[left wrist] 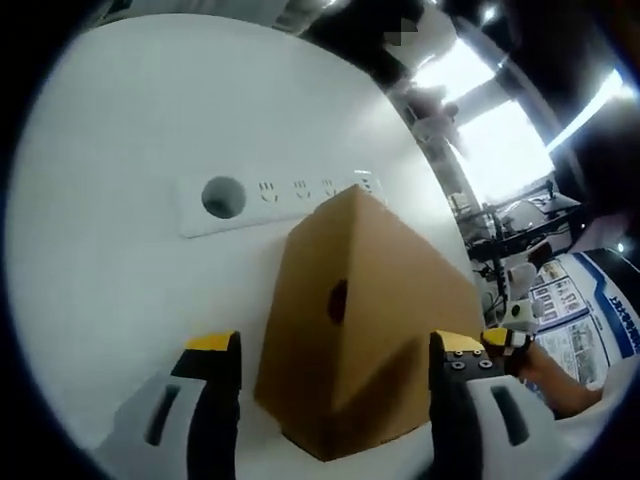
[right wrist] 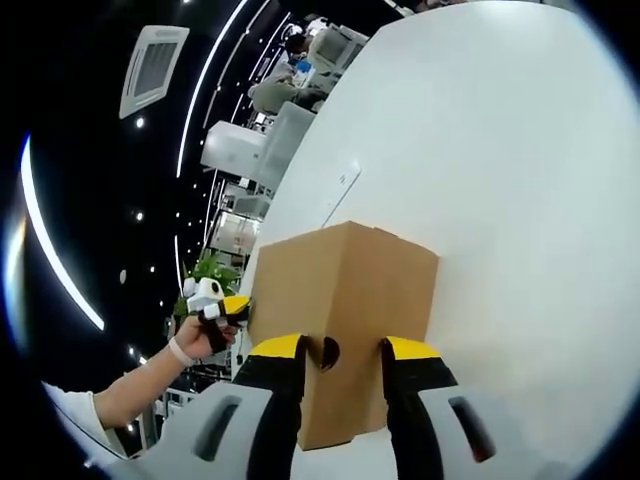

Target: Operate the shoe box by opening the lid, removing the specified soft item, and placing it in the target area until the item is outside and the box remains undamaged.

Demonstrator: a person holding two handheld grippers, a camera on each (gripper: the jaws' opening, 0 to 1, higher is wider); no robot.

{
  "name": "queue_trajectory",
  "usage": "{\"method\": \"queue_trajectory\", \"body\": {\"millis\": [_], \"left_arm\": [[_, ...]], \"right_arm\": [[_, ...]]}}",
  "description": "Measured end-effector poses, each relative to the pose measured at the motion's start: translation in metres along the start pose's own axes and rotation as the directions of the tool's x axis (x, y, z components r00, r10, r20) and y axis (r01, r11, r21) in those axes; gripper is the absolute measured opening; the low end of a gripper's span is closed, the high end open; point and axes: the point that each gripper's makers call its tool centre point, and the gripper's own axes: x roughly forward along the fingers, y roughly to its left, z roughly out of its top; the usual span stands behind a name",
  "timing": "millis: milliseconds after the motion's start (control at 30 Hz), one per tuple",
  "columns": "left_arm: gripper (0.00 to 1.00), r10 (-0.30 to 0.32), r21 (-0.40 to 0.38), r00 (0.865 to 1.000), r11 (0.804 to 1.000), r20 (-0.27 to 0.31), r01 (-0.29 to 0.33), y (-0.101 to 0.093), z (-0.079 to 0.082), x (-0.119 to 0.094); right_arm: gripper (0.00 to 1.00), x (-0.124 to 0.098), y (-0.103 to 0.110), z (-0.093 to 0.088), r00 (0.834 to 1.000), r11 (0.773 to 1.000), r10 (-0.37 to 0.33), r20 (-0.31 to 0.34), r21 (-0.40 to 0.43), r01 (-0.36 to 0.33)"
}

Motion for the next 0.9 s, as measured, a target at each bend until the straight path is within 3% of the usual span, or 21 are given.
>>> {"method": "queue_trajectory", "body": {"millis": [367, 733, 900], "left_arm": [[0.77, -0.028, -0.031, 1.000, 0.999, -0.014, 0.027, -0.001, -0.007, 0.004], [0.66, -0.087, -0.061, 0.996, 0.994, -0.012, 0.087, -0.014, -0.013, 0.005], [0.66, -0.094, -0.067, 0.995, 0.993, -0.013, 0.093, -0.021, -0.014, 0.004]], "right_arm": [[0.30, -0.001, 0.003, -0.001, 1.000, 1.000, 0.009, 0.004, 0.003, -0.009], [0.30, -0.003, 0.005, -0.002, 1.000, 1.000, 0.012, 0.011, 0.005, -0.012], [0.30, -0.003, 0.003, -0.001, 1.000, 1.000, 0.013, 0.014, 0.004, -0.013]]}}
